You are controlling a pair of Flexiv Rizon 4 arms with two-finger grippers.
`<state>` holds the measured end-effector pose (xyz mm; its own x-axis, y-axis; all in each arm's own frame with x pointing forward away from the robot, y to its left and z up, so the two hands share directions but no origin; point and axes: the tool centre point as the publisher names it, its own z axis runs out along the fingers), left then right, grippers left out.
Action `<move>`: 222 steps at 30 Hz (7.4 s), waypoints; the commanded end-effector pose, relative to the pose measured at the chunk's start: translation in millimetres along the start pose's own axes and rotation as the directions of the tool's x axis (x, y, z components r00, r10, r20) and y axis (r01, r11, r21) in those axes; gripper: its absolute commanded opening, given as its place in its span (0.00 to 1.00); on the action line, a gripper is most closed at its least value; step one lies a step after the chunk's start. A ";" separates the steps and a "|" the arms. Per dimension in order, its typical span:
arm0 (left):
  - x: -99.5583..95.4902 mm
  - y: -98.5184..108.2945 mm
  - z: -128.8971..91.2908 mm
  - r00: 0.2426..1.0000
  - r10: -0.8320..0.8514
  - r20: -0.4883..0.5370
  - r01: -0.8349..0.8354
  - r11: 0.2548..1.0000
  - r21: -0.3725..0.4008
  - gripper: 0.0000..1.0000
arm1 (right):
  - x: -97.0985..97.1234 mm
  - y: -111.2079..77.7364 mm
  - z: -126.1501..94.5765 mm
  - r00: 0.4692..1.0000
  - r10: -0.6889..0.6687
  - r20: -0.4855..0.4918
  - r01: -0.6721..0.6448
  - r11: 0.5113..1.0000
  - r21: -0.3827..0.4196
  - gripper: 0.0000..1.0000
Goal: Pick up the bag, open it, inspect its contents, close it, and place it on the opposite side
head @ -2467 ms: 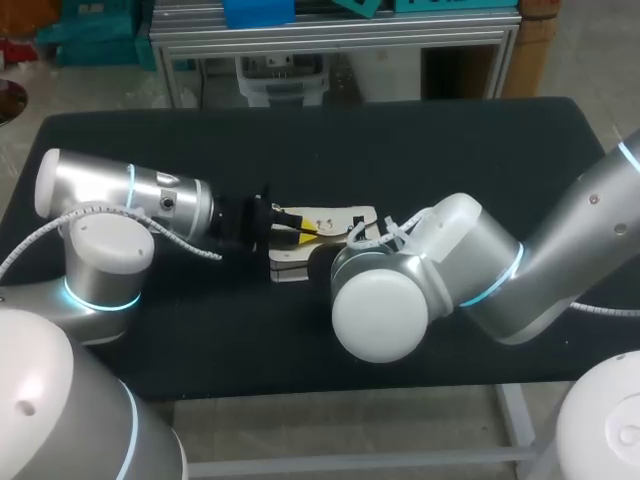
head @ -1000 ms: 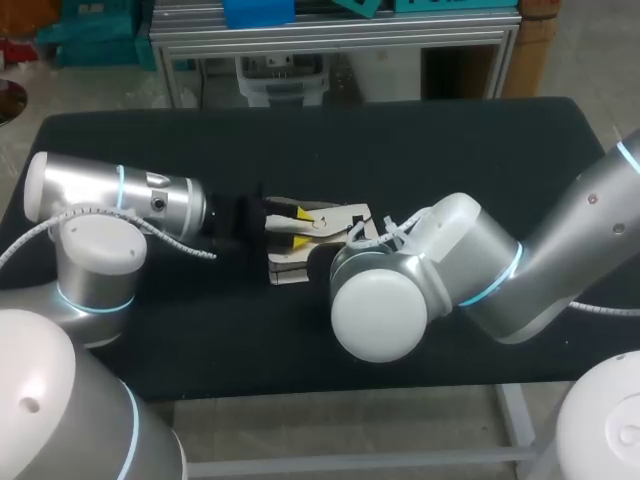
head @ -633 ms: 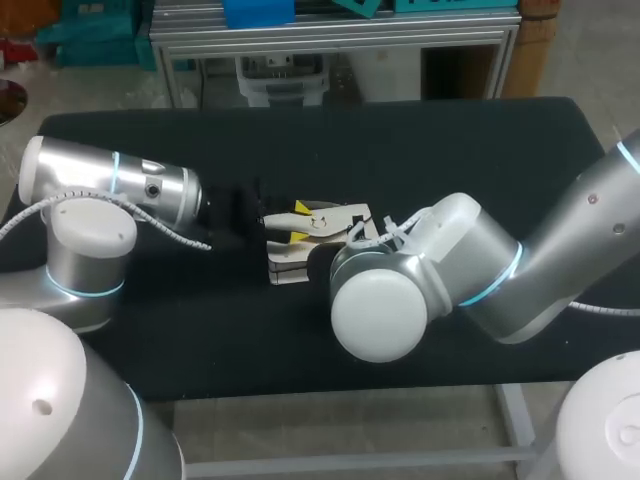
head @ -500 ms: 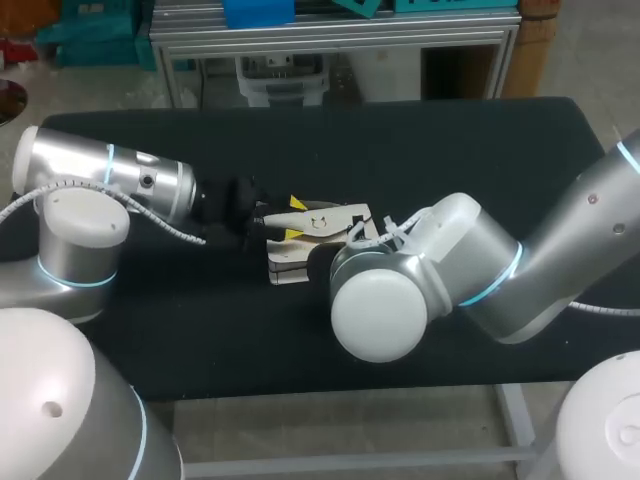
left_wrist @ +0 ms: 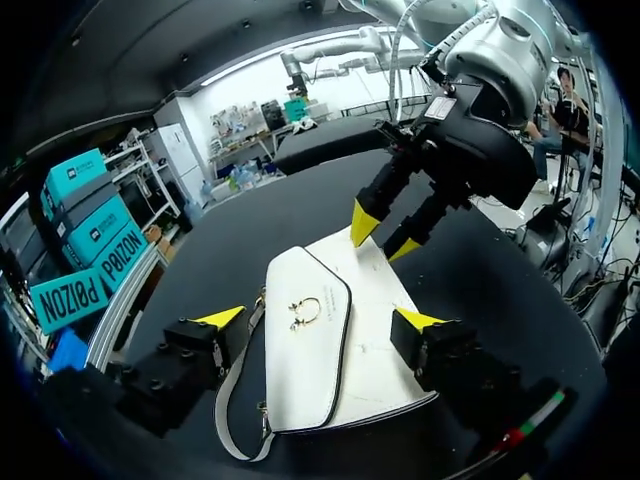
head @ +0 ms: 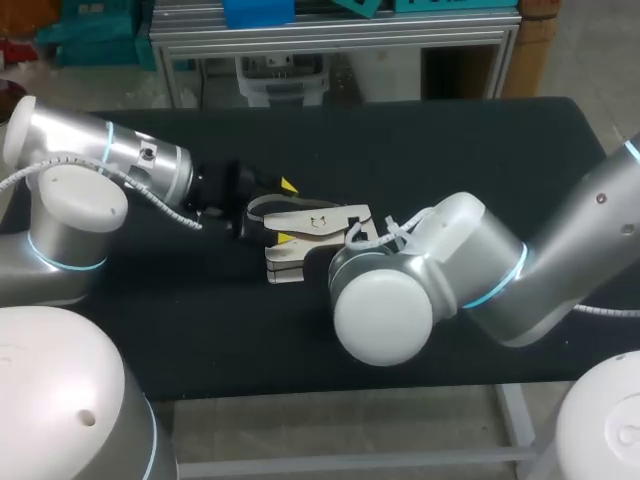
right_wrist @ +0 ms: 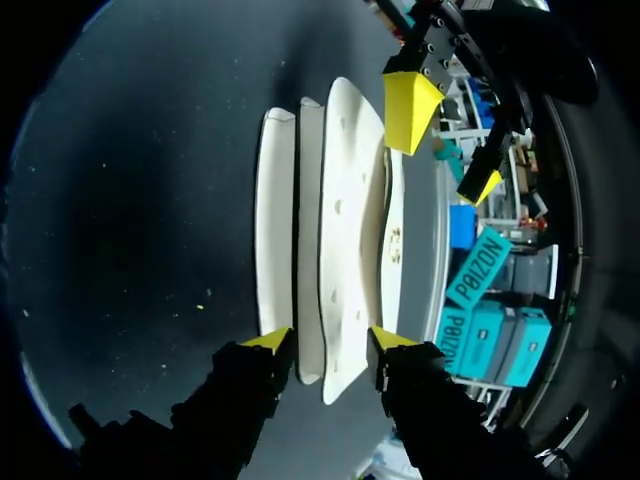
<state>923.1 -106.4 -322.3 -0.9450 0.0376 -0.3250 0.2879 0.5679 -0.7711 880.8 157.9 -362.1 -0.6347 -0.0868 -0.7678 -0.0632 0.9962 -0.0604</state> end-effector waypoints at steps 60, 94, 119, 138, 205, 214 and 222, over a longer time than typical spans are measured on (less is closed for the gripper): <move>1.9 31.5 -60.8 0.713 -0.684 0.154 0.690 0.647 -0.324 1.00 | -100.2 -54.5 -4.4 0.687 0.138 -0.714 -0.250 0.967 -0.053 1.00; -18.4 53.0 -50.8 -0.224 -0.869 0.442 0.967 -0.253 -0.007 1.00 | -101.4 -62.1 5.7 0.026 0.731 -0.682 -0.685 0.510 0.520 1.00; -4.1 54.6 -28.9 -0.591 -0.764 0.258 0.804 -0.585 0.107 1.00 | -65.6 -54.0 3.5 -0.455 0.769 -0.449 -0.645 0.064 0.762 1.00; 4.4 55.7 -25.8 -0.574 -0.815 0.071 0.818 -0.575 0.010 0.88 | -32.3 -16.3 33.3 -0.620 0.651 -0.437 -0.628 -0.079 0.774 1.00; 20.8 55.5 8.2 -0.519 -0.853 -0.054 0.846 -0.504 -0.175 0.56 | -27.2 2.9 64.9 -0.660 0.544 -0.519 -0.699 -0.190 0.690 0.61; 17.6 63.9 22.6 -0.541 -0.839 -0.053 0.829 -0.522 -0.199 0.45 | -18.9 6.3 73.9 -0.671 0.537 -0.510 -0.689 -0.199 0.697 0.44; 16.6 71.6 27.4 -0.564 -0.825 -0.051 0.815 -0.544 -0.200 0.36 | -8.2 3.4 80.2 -0.688 0.534 -0.491 -0.671 -0.210 0.711 0.38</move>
<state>926.9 -82.1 -385.1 0.2871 -0.4533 0.8439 -0.9577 -0.1169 0.2630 948.8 159.7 -398.0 0.0258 0.5920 0.8056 0.9865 -0.1456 0.0754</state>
